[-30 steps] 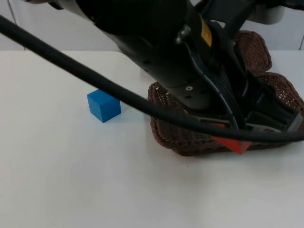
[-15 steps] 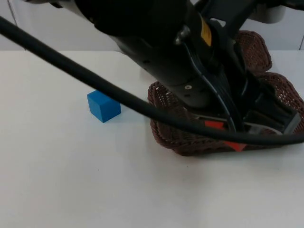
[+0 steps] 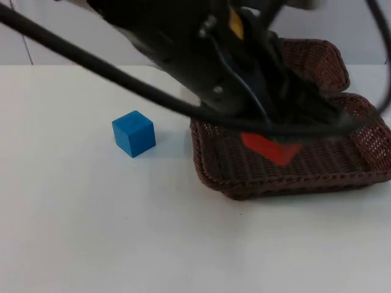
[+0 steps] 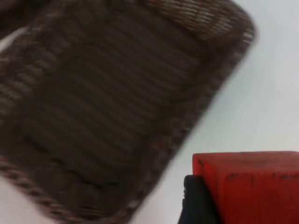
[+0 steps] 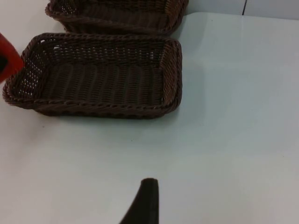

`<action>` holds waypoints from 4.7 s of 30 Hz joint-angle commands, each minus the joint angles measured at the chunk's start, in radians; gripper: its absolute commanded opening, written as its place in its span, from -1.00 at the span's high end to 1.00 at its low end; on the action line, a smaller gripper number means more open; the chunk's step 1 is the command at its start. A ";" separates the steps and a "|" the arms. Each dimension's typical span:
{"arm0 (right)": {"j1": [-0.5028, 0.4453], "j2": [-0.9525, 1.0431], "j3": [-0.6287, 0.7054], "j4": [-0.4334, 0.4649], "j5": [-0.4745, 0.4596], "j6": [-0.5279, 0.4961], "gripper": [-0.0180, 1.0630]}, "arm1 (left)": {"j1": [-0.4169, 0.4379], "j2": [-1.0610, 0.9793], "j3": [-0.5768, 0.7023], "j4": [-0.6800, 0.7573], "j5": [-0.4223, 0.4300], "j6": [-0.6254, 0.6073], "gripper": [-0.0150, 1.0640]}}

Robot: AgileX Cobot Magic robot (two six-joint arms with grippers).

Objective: Pick up one cube with the left hand and place it into the upper basket. Pick up one cube with the right hand and place it into the lower basket.

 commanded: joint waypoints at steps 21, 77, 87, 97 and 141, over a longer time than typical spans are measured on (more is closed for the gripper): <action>-0.009 -0.004 0.001 -0.005 -0.002 0.000 -0.53 | 0.198 0.325 -0.446 -0.040 0.112 0.151 0.98; -0.009 -0.004 0.001 -0.027 -0.002 0.030 -0.53 | 0.422 1.050 -1.273 -0.469 0.039 0.477 0.74; -0.009 -0.004 0.001 -0.027 -0.002 0.030 -0.53 | 0.422 1.044 -1.273 -0.509 0.039 0.477 -0.93; -0.009 -0.004 0.001 -0.027 -0.002 0.030 -0.53 | 0.422 0.924 -1.273 -0.509 0.159 0.477 -0.97; -0.009 -0.004 0.001 -0.027 -0.002 0.030 -0.53 | 0.422 0.618 -1.233 -0.174 0.669 0.282 -0.97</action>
